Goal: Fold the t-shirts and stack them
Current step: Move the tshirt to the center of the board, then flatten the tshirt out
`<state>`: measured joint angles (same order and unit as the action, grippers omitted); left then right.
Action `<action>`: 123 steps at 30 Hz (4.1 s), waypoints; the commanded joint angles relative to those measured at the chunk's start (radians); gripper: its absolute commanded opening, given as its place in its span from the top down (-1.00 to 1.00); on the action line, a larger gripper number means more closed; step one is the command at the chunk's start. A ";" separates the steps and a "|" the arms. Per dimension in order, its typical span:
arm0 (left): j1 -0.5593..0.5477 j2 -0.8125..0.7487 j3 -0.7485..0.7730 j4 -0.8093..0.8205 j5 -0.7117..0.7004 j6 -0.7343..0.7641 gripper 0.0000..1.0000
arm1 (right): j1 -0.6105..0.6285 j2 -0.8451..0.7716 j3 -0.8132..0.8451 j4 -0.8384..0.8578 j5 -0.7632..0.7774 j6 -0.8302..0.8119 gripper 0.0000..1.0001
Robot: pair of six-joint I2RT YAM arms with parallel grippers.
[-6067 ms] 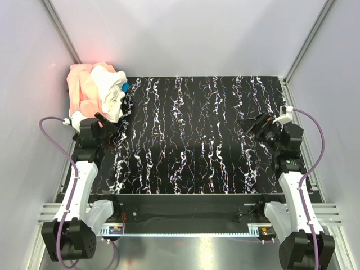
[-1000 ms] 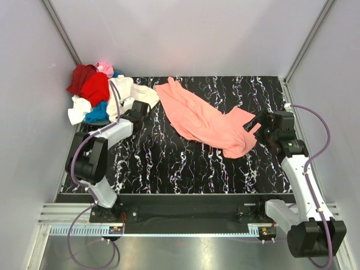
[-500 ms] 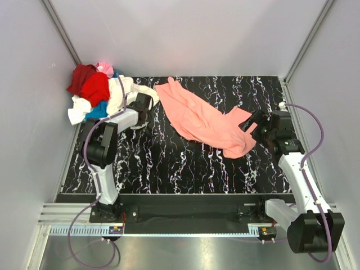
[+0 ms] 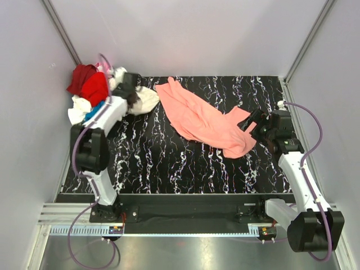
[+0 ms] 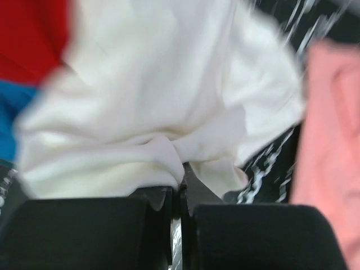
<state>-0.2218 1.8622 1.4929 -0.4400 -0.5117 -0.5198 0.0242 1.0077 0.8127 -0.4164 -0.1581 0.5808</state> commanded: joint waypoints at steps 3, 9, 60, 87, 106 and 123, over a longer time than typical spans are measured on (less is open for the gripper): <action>0.255 -0.189 0.252 -0.028 0.125 -0.095 1.00 | -0.001 0.043 -0.015 0.105 -0.086 0.022 -0.99; 0.347 -0.098 0.526 -0.137 0.019 -0.060 1.00 | -0.001 0.112 -0.018 0.162 -0.142 0.031 -0.99; 0.323 -0.093 0.703 -0.037 -0.028 0.208 -0.97 | 0.022 0.209 0.028 0.116 -0.121 -0.012 -0.98; -0.073 0.018 0.249 0.083 0.486 0.139 -0.97 | -0.270 0.718 0.457 -0.081 0.250 -0.049 -0.99; -0.047 0.600 0.675 -0.117 0.592 -0.014 -0.97 | -0.270 0.986 0.519 0.044 0.012 0.010 -0.44; -0.059 0.073 -0.076 0.174 0.547 -0.049 1.00 | -0.270 0.982 0.482 0.093 -0.017 0.014 1.00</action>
<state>-0.2745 2.1578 1.5726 -0.3416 0.1070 -0.5518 -0.2489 2.0430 1.3411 -0.3126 -0.2192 0.6010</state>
